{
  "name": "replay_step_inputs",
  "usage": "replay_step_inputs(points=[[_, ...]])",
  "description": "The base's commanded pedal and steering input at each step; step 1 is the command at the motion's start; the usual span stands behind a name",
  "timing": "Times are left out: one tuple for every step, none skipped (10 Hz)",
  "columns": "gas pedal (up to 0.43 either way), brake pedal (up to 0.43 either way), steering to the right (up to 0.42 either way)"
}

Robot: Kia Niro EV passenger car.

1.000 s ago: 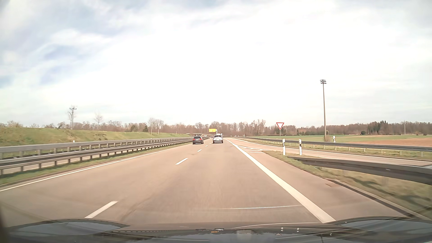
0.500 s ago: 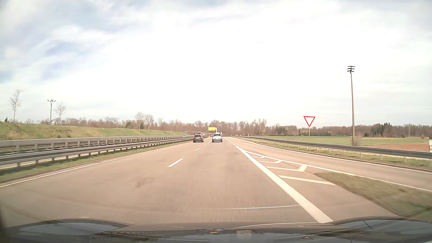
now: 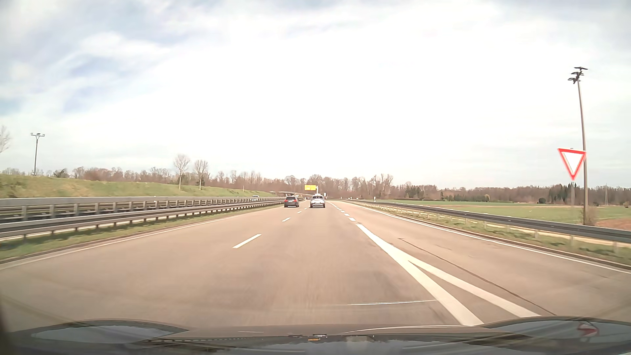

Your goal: Follow the waypoints while adhering to traffic rules and regulations

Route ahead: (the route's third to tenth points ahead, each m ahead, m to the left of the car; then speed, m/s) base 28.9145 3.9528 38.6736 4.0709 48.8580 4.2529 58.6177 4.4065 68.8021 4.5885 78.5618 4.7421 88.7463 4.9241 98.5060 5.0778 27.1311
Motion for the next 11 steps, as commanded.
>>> replay_step_inputs(points=[[0.189, 0.0, -0.002], [0.189, 0.0, -0.002], [0.189, 0.0, -0.001], [0.189, 0.0, -0.001], [0.189, 0.0, -0.001], [0.189, 0.0, -0.001], [0.189, 0.0, -0.001], [0.197, 0.0, -0.001], [0.197, 0.0, 0.0], [0.197, 0.0, 0.0], [0.197, 0.0, 0.0]])
